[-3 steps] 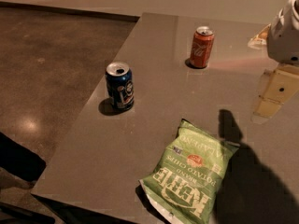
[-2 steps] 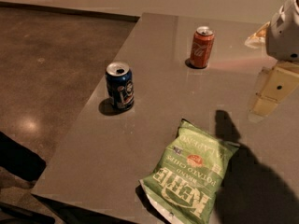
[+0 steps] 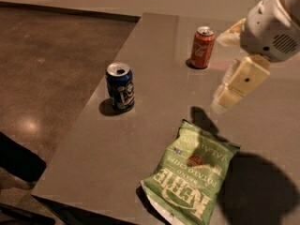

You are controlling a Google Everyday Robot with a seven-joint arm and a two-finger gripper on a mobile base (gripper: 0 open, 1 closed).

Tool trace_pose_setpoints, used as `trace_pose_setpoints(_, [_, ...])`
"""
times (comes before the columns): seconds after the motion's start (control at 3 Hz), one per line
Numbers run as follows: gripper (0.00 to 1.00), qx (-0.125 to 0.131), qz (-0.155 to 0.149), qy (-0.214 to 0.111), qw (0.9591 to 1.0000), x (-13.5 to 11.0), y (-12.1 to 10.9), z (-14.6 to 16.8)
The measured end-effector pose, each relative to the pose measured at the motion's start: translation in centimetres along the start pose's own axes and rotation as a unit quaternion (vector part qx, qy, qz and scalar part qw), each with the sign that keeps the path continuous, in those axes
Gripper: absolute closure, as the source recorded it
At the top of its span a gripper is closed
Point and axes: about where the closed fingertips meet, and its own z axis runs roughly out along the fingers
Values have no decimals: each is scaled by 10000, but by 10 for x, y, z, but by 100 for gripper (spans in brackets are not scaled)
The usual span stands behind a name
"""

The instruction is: Move pepsi can near coke can

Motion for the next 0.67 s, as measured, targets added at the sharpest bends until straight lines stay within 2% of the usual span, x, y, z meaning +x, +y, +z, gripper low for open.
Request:
trace_pose_setpoints(0.33, [0, -105, 90, -583, 9982, -33, 0, 23])
trace_pose_setpoints(0.67, [0, -133, 159, -1005, 9947, -68, 1, 46])
